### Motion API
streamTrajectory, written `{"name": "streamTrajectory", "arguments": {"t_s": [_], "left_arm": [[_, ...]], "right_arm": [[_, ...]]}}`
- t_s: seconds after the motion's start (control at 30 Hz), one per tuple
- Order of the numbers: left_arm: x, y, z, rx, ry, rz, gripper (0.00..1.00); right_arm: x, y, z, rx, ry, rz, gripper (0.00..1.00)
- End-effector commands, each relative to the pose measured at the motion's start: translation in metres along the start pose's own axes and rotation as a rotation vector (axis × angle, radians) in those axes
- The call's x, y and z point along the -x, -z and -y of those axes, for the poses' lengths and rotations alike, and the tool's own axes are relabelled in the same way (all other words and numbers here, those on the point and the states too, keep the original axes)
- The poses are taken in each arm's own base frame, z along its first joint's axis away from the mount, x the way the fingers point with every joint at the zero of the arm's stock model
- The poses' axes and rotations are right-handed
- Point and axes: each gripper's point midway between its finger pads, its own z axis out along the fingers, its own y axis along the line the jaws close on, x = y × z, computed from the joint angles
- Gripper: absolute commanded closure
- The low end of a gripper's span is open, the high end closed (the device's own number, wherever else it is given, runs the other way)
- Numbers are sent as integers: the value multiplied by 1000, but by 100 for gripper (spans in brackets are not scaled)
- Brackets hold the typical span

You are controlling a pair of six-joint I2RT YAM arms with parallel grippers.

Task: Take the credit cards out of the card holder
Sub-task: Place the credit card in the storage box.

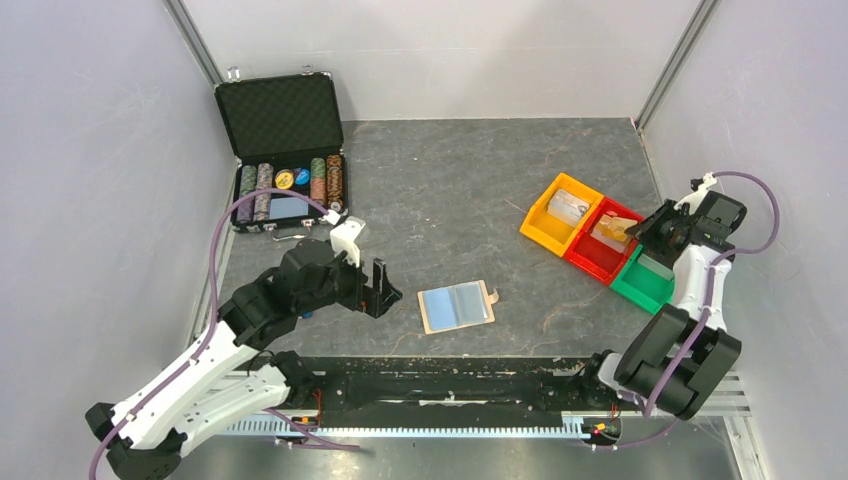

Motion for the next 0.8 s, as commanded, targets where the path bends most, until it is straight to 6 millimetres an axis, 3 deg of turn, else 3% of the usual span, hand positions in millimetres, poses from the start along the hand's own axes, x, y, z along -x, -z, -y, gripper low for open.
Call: {"name": "streamTrajectory", "arguments": {"t_s": [0.0, 0.77], "left_arm": [[5, 2, -1, -2, -37, 27, 0], [5, 5, -3, 7, -32, 34, 0]], "right_arm": [[21, -7, 1, -6, -14, 25, 100], [30, -55, 18, 7, -113, -86, 97]]}}
